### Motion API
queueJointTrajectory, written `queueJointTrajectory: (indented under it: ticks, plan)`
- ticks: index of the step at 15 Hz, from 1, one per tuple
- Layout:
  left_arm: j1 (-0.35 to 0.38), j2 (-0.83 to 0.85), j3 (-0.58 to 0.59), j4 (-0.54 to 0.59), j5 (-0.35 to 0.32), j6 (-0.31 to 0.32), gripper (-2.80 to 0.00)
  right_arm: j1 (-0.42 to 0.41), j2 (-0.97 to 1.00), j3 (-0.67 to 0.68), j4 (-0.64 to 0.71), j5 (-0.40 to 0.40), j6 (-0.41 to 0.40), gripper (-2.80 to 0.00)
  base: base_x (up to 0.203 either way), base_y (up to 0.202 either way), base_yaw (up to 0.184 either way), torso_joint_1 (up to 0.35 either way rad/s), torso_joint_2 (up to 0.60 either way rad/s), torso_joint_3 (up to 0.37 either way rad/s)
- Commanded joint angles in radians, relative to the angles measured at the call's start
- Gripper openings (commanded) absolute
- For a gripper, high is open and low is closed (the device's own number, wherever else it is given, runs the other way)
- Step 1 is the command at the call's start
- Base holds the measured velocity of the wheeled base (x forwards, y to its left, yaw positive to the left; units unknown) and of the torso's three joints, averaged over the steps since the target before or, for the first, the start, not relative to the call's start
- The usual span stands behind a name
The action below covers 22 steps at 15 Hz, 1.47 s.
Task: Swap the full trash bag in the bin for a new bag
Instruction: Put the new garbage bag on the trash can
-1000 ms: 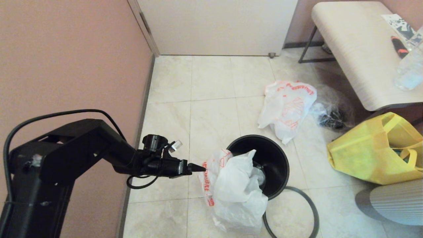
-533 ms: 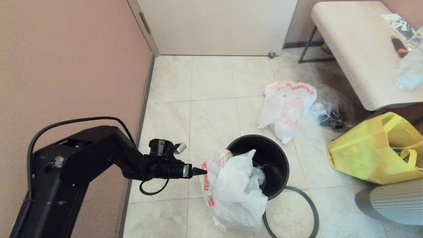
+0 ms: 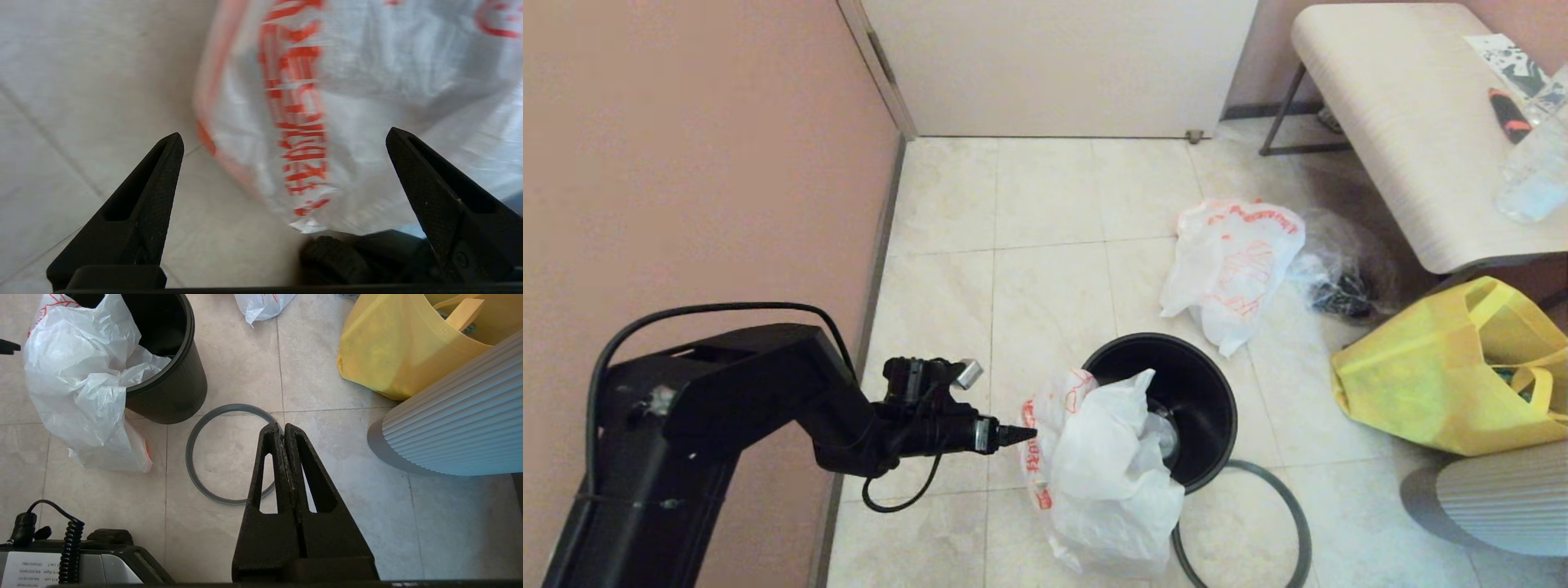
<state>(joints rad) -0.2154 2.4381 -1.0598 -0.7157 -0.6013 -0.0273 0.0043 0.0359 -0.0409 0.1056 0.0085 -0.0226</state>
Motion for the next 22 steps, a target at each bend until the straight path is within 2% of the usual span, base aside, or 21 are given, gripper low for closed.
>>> queueJointTrajectory:
  ticks: [1,3,6,10,14,16,21,22]
  plan:
    - [0.008,0.03,-0.05,0.013,-0.005,0.003,0.0,0.0,0.012,0.0,0.0,0.001,0.0,-2.8,0.0,0.0,0.0,0.0,0.0,0.0]
    - [0.01,0.038,-0.076,0.08,-0.006,0.038,0.0,0.0,-0.005,0.001,0.0,0.001,0.0,-2.8,0.0,0.0,0.0,0.0,0.0,0.0]
    - [-0.005,0.039,-0.069,0.104,-0.006,0.113,0.0,0.0,-0.004,0.001,0.0,0.001,-0.008,-2.8,0.0,0.0,0.0,0.0,0.0,0.0]
    - [-0.024,0.065,-0.123,0.107,-0.007,0.113,0.0,0.0,-0.005,-0.001,0.002,0.001,-0.008,-2.8,0.0,0.0,0.0,0.0,0.0,0.0]
    - [-0.042,0.095,-0.224,0.212,-0.005,0.116,0.0,0.0,-0.005,0.0,0.002,0.001,-0.008,-2.8,0.0,0.0,0.0,0.0,0.0,0.0]
    - [-0.055,0.109,-0.259,0.22,-0.001,0.121,0.0,0.0,-0.005,0.001,0.002,0.001,-0.008,-2.8,0.0,0.0,0.0,0.0,0.0,0.0]
    - [-0.064,0.116,-0.266,0.217,0.012,0.125,0.0,0.0,-0.005,0.0,0.002,0.001,-0.01,-2.8,0.0,0.0,0.0,0.0,0.0,0.0]
    - [-0.064,0.116,-0.266,0.218,0.012,0.143,0.0,0.0,-0.005,-0.001,0.002,0.0,-0.009,-2.8,0.0,0.0,0.0,0.0,0.0,0.0]
